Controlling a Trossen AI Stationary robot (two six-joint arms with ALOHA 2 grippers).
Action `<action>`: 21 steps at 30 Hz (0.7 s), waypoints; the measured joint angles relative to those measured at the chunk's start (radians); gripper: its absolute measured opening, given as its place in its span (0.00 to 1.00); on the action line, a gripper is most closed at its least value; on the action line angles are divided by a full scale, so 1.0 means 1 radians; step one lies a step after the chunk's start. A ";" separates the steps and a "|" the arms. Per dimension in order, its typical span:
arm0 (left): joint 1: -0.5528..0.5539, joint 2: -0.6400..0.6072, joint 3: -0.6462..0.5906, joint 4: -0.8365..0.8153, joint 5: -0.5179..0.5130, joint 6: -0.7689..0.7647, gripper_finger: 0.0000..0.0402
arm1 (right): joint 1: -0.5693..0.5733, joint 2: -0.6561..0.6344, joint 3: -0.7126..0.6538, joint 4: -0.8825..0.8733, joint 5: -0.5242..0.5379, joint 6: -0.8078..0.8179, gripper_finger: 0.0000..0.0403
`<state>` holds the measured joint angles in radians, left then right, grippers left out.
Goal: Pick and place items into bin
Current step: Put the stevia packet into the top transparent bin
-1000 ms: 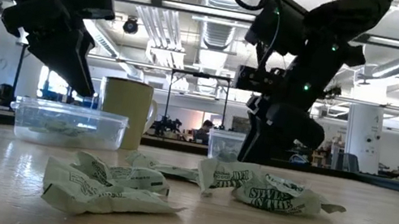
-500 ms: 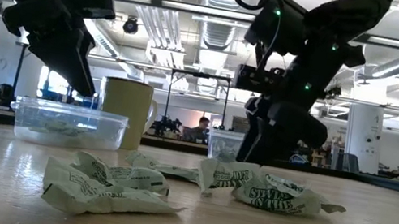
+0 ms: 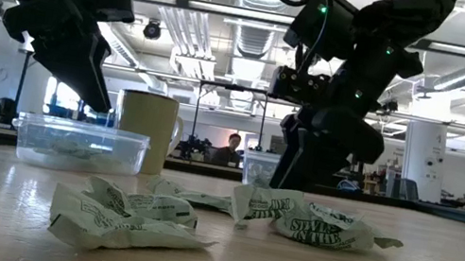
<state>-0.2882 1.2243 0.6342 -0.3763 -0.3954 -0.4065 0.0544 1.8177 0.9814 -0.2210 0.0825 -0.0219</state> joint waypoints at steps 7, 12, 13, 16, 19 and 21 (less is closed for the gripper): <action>0.000 0.000 -0.001 0.001 0.000 0.000 0.35 | 0.000 0.033 0.001 0.022 -0.009 0.000 0.56; 0.000 0.000 -0.001 0.001 0.000 0.000 0.35 | 0.000 0.041 0.003 0.023 -0.009 -0.020 0.53; 0.000 0.000 -0.001 0.001 0.000 0.000 0.35 | 0.000 0.041 0.004 0.023 -0.009 -0.028 0.50; 0.000 0.000 -0.002 0.001 0.000 0.000 0.35 | 0.000 0.041 0.009 0.019 -0.009 -0.047 0.42; 0.000 0.000 -0.002 0.001 0.000 0.000 0.35 | 0.000 0.042 0.012 0.018 -0.007 -0.070 0.31; 0.000 0.000 -0.002 0.001 0.000 0.000 0.35 | 0.000 0.042 0.012 0.017 -0.005 -0.081 0.24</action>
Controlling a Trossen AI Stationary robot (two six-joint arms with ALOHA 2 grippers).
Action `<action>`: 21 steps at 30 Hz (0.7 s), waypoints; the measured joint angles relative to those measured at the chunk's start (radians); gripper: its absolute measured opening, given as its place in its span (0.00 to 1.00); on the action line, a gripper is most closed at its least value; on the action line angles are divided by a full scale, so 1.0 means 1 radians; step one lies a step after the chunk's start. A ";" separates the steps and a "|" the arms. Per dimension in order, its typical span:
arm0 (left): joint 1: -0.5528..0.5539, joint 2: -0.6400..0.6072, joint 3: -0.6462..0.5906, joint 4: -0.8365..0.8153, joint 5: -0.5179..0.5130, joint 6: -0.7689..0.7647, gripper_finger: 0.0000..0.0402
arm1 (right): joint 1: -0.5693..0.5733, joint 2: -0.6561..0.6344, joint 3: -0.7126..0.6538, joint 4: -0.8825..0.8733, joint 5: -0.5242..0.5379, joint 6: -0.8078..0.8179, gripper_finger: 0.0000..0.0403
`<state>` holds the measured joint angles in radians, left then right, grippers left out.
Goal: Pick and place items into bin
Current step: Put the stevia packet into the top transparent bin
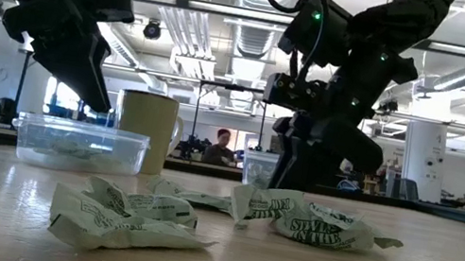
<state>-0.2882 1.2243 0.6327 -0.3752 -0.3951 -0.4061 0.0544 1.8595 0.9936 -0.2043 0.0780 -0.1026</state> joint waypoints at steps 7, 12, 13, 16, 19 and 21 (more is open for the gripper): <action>0.000 0.000 0.000 0.000 0.000 0.000 0.35 | 0.000 -0.001 0.000 -0.001 0.003 -0.033 0.08; 0.000 0.000 0.000 0.000 0.000 0.000 0.35 | 0.000 -0.027 0.000 -0.002 0.004 -0.055 0.04; 0.000 0.000 0.000 0.000 0.000 0.000 0.35 | 0.000 -0.036 0.000 -0.001 0.003 -0.060 0.03; 0.000 0.000 0.000 0.000 0.000 0.002 0.35 | 0.000 -0.063 0.000 0.000 0.005 -0.071 0.03; 0.000 0.000 0.000 0.000 0.000 0.002 0.35 | 0.000 -0.095 0.000 0.001 0.051 -0.094 0.03; 0.000 0.000 0.000 0.000 -0.001 0.002 0.35 | -0.001 -0.116 0.000 0.001 0.118 -0.117 0.03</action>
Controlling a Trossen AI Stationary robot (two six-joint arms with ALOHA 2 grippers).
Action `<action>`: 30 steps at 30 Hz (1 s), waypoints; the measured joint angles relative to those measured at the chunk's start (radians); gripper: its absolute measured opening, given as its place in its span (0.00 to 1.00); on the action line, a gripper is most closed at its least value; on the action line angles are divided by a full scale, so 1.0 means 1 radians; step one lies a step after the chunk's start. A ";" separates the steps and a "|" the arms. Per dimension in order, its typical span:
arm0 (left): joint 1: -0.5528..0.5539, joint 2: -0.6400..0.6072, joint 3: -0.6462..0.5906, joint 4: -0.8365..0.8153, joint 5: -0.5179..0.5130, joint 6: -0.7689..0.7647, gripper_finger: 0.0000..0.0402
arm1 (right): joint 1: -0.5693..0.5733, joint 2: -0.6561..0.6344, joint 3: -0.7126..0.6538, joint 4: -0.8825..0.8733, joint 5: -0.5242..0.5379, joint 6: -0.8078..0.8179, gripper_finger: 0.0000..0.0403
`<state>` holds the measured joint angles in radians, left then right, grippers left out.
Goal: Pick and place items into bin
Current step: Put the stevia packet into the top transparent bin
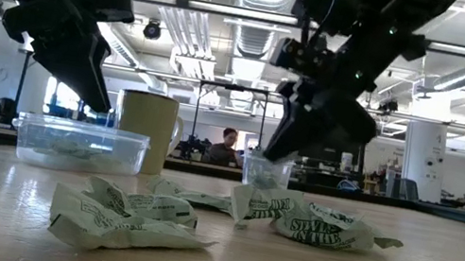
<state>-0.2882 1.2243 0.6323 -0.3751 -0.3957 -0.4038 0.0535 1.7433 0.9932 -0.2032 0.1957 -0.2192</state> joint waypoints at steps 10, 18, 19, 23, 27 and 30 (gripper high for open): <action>0.000 0.000 0.000 0.000 -0.006 0.001 0.35 | -0.091 -0.047 0.000 0.075 0.257 -0.077 0.03; 0.000 0.000 0.000 0.001 -0.007 -0.004 0.35 | -0.185 -0.033 -0.003 0.083 0.252 -0.032 0.03; 0.000 0.000 0.000 0.001 -0.007 -0.007 0.35 | -0.189 -0.033 -0.003 0.085 0.252 -0.021 0.03; 0.000 0.000 0.000 0.001 -0.007 -0.007 0.35 | -0.201 -0.033 -0.005 0.086 0.251 0.005 0.03; 0.000 0.000 0.000 0.001 -0.007 -0.007 0.35 | -0.201 -0.033 -0.013 0.082 0.249 0.002 0.04; 0.000 0.000 0.000 0.001 -0.007 -0.007 0.35 | -0.201 -0.033 -0.017 0.080 0.248 -0.003 0.10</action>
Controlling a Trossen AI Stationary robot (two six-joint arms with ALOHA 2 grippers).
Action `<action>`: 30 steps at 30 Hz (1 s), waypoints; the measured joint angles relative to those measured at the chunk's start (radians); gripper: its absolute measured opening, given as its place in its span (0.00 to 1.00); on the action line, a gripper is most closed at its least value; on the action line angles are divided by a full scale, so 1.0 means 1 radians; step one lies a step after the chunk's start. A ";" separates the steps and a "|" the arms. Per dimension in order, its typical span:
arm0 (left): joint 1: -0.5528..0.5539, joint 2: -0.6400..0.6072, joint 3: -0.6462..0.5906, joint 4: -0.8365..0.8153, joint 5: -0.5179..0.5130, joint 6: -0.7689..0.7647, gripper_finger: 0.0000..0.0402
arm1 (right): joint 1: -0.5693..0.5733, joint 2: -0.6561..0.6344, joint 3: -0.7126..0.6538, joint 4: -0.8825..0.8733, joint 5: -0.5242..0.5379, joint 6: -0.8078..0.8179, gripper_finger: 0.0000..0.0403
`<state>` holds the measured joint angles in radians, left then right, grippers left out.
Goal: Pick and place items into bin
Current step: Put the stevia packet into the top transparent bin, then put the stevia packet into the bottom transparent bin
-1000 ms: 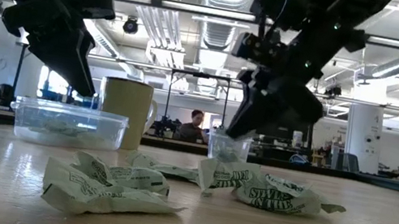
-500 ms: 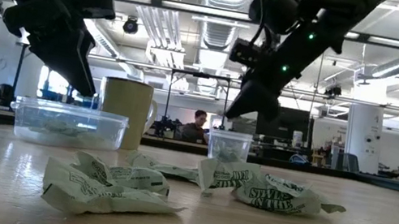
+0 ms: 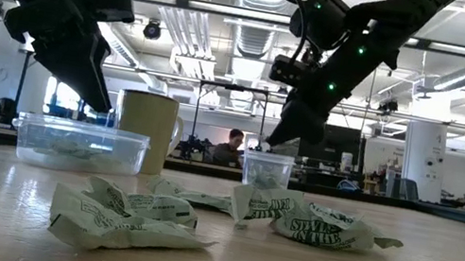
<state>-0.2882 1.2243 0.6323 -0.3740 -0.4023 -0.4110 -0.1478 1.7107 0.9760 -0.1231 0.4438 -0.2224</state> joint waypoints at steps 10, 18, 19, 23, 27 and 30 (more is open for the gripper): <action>0.000 0.000 0.000 0.000 0.000 0.009 0.35 | -0.001 0.000 0.002 0.002 0.001 -0.056 0.31; 0.000 0.000 0.022 0.000 0.008 0.052 0.35 | 0.019 -0.017 0.017 -0.015 0.000 -0.097 0.36; 0.000 0.000 0.026 0.011 0.017 0.071 0.35 | 0.026 -0.026 0.017 -0.027 -0.001 -0.100 0.36; 0.000 0.000 0.028 0.110 0.066 0.148 0.35 | 0.070 -0.078 0.017 -0.108 -0.009 -0.085 0.36; -0.002 0.003 0.026 0.218 0.146 0.225 0.35 | 0.125 -0.143 0.017 -0.201 -0.058 -0.030 0.35; -0.011 0.026 0.025 0.276 0.176 0.284 0.35 | 0.168 -0.191 0.009 -0.255 -0.106 0.009 0.34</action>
<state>-0.2989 1.2500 0.6573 -0.0979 -0.2263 -0.1266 0.0204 1.5199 0.9846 -0.3784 0.3376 -0.2133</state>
